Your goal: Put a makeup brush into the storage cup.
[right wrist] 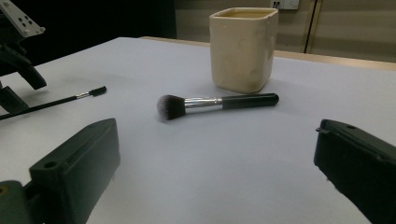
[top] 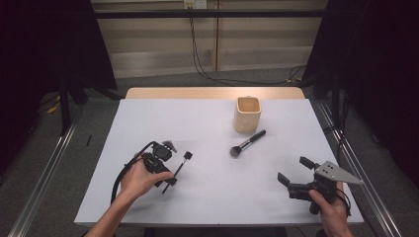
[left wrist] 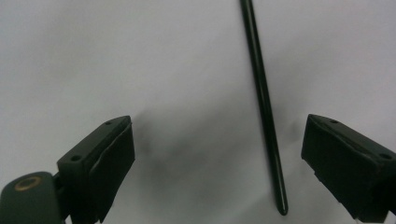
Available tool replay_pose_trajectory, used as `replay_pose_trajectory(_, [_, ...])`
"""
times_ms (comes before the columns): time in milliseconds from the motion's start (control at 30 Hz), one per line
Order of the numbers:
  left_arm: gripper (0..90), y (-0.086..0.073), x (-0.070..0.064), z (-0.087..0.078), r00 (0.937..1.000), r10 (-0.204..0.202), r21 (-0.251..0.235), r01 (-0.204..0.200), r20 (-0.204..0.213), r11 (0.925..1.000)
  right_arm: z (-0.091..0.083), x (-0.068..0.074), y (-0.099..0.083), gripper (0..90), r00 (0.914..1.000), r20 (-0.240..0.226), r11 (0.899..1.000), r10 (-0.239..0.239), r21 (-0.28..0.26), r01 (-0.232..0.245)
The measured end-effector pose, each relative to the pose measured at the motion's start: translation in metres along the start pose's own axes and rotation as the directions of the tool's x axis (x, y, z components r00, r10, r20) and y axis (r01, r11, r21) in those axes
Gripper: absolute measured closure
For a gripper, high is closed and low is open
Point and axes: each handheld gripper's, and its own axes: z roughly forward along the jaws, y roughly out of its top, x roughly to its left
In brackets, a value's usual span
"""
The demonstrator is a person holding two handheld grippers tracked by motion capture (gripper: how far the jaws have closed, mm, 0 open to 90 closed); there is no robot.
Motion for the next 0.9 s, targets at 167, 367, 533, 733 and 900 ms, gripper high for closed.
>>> replay_pose_trajectory(167, [6.7, 0.0012, -0.003, 0.0055, 0.9998, 0.001, 0.009, -0.001, -0.022, 1.0, 0.0, -0.0004, -0.0002, 0.2, 1.0, 0.001, 1.0, 0.0, 0.0, 0.0])
replay_pose_trajectory(367, [10.3, 0.0015, -0.0024, 0.0057, 0.9997, -0.024, 0.019, 0.024, -0.007, 0.9995, 0.0009, 0.0004, -0.0002, 0.3, 1.0, -0.004, 1.0, -0.005, 0.008, 0.005])
replay_pose_trajectory(533, [25.6, 0.0004, -0.0062, 0.001, 0.999, -0.044, 0.019, 0.044, -0.005, 0.9989, 0.0006, -0.0004, -0.0006, 0.3, 1.0, 0.0, 1.0, -0.003, 0.009, 0.003])
replay_pose_trajectory(733, [42.0, 0.0021, -0.0051, -0.0026, 0.9999, -0.002, 0.036, 0.001, 0.014, 0.9994, 0.0009, 0.0003, -0.0005, 0.3, 1.0, -0.003, 1.0, -0.005, 0.009, 0.005])
replay_pose_trajectory(900, [54.5, 0.0028, -0.0072, -0.0038, 0.9999, -0.003, 0.043, 0.002, 0.014, 0.9991, 0.0015, 0.0, -0.0006, 0.3, 1.0, -0.003, 1.0, 0.002, 0.011, -0.002])
